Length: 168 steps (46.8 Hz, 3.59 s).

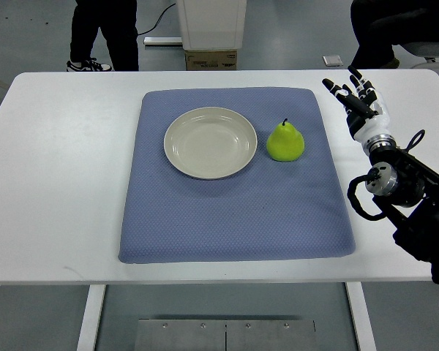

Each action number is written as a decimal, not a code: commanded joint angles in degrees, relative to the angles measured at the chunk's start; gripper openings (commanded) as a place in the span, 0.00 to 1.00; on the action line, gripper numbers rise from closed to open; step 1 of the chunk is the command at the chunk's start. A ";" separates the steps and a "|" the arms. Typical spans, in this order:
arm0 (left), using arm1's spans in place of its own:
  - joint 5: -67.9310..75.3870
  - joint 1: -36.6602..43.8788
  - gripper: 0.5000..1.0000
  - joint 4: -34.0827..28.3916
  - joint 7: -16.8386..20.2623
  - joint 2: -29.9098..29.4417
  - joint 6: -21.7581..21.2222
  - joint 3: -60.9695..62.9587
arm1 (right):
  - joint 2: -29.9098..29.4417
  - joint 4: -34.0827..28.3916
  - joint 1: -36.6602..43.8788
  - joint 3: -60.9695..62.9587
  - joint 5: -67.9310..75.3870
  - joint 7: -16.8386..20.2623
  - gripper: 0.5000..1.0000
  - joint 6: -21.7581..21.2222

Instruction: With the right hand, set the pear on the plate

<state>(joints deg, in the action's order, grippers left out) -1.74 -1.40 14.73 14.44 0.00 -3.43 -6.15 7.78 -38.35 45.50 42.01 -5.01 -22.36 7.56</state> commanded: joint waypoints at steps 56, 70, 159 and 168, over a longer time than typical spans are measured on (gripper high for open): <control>-0.02 0.17 1.00 -0.05 -0.02 0.00 0.00 0.00 | -0.49 0.12 1.26 -2.72 -0.17 -0.31 1.00 -0.09; -0.02 0.17 1.00 -0.05 0.06 0.00 0.00 0.00 | 0.13 0.56 1.35 -2.90 -0.35 -0.84 1.00 0.00; -0.02 0.17 1.00 -0.05 -0.02 0.00 0.00 0.00 | 0.83 0.21 2.49 -20.47 -7.82 -12.64 1.00 -4.04; -0.02 0.17 1.00 -0.05 0.06 0.00 0.00 0.00 | 0.83 0.56 2.23 -22.40 -7.99 -12.64 1.00 -3.96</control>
<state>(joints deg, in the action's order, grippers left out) -1.76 -1.23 14.68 14.45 0.00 -3.42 -6.15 8.60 -38.00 47.82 20.33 -12.91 -35.01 3.51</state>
